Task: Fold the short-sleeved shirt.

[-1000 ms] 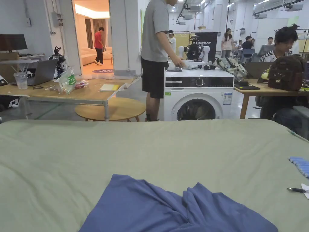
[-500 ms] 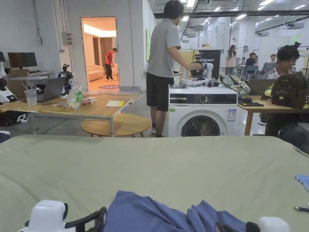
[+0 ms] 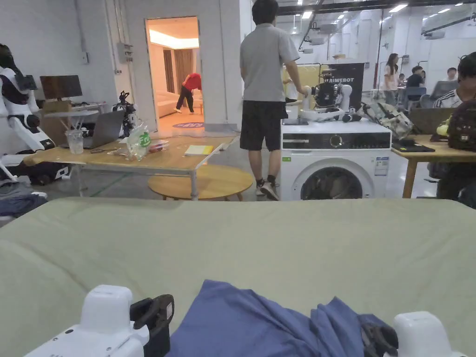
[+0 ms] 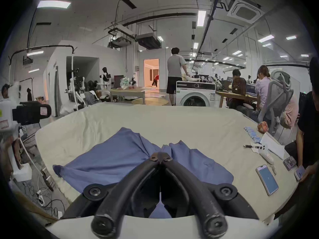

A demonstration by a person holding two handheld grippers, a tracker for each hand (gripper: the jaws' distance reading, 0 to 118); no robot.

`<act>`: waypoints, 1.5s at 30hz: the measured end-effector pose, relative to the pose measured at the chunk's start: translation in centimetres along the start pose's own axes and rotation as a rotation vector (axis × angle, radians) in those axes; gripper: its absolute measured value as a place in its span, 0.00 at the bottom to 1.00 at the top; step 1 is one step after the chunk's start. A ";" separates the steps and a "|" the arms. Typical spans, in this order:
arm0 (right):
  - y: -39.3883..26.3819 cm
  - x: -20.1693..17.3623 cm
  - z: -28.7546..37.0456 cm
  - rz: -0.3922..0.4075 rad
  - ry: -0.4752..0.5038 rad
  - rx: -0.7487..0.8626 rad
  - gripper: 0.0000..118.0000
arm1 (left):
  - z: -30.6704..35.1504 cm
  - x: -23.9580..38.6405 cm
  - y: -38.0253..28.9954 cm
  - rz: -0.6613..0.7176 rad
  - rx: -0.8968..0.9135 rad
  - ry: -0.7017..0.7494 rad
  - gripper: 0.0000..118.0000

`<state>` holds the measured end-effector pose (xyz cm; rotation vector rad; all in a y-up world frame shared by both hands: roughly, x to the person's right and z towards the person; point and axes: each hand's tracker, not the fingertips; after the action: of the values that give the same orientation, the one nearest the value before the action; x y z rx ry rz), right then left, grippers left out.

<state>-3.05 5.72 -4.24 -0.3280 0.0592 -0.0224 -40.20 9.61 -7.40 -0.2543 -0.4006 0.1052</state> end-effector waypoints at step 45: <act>-0.4 17.0 -27.6 0.036 -0.005 -0.738 0.52 | -3.6 -11.4 -13.6 0.390 -0.665 0.190 0.02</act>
<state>12.16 -4.10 -31.14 -1.0649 0.0669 0.0381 -48.53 -6.04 -11.24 -0.9920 -0.1799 0.3281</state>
